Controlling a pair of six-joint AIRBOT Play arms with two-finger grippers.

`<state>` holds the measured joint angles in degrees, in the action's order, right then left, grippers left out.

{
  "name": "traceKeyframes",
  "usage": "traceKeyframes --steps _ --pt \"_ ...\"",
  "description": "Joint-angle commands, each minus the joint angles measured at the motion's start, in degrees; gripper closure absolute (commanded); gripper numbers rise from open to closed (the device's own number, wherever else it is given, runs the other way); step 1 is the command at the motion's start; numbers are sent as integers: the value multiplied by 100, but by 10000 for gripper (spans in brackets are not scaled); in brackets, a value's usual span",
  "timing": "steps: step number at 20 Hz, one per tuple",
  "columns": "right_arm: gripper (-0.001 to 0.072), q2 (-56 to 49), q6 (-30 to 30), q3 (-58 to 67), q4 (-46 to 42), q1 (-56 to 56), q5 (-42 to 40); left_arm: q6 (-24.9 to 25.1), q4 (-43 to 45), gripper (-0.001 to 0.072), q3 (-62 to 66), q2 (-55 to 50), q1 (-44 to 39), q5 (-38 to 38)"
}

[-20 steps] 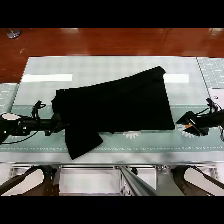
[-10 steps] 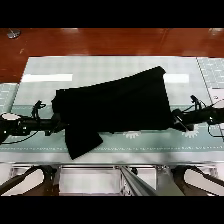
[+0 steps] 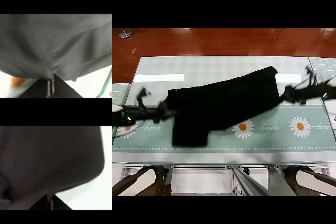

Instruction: Fold the shirts.

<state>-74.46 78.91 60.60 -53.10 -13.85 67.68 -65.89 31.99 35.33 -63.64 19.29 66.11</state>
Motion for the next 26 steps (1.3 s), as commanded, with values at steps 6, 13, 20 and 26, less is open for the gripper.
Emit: traceKeyframes --steps 6,13,20,26 --pt "683 778 400 4686 -527 33 553 -129 -807 690 4070 1311 216 -289" --pt "683 2649 494 5158 -1414 33 599 -1073 1989 691 6642 2153 820 146" --pt "683 3919 796 5158 -2251 33 1082 -1615 4291 691 7053 3322 -15 431" --pt "683 4004 911 4365 -2098 46 1687 -1958 5250 691 6520 3388 -1233 905"
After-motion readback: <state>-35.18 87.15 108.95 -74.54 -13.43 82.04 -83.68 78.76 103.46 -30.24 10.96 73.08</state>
